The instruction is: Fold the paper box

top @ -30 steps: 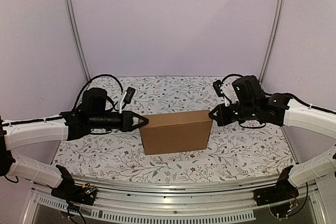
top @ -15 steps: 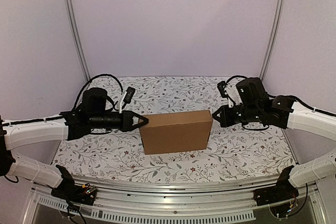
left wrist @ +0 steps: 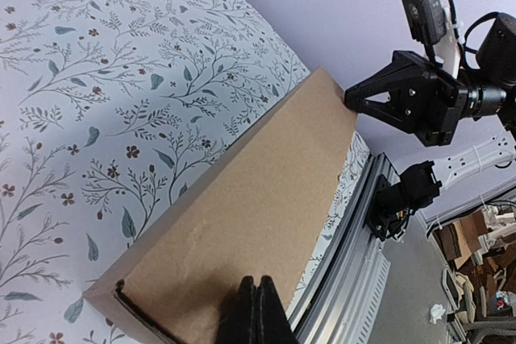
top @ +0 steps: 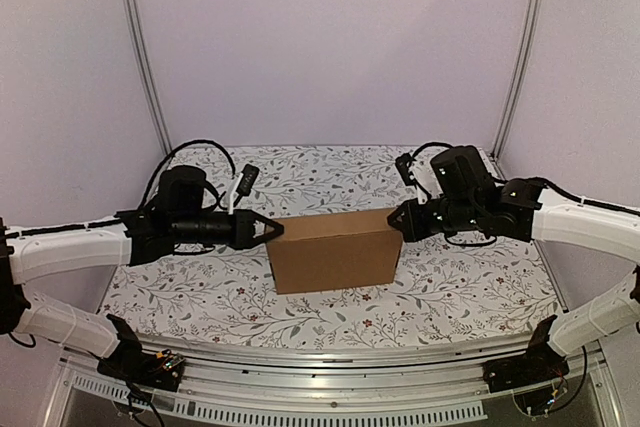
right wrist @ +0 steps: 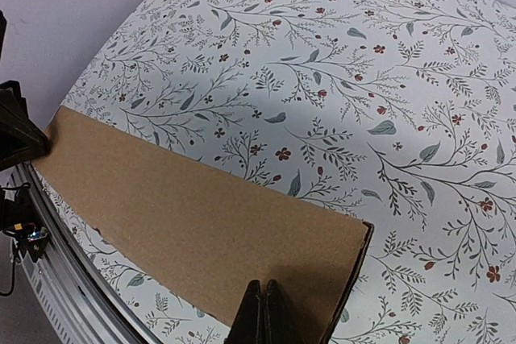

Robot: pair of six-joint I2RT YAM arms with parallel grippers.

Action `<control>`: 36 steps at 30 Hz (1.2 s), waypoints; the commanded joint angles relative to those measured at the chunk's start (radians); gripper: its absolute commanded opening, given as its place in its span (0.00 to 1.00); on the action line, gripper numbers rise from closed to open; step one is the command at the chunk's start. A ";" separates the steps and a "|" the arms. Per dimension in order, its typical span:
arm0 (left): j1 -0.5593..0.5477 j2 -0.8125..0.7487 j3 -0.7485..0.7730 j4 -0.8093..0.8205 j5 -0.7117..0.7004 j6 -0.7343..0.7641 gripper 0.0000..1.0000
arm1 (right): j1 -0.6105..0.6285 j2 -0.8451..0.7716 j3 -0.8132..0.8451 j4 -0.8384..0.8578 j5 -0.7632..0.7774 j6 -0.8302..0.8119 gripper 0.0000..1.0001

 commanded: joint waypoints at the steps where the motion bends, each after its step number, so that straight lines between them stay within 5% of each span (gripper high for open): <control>1: 0.000 0.055 -0.029 -0.176 -0.043 0.012 0.00 | 0.005 0.043 -0.055 -0.008 0.043 0.019 0.00; 9: -0.002 0.058 0.018 -0.190 -0.023 0.018 0.00 | 0.008 0.025 -0.023 -0.021 0.055 0.018 0.00; 21: 0.000 0.016 0.203 -0.253 -0.056 0.058 0.19 | 0.044 -0.049 0.040 -0.049 0.031 -0.036 0.01; 36: 0.011 0.253 0.471 -0.436 -0.179 0.148 0.04 | 0.202 -0.089 -0.172 0.088 0.051 0.018 0.00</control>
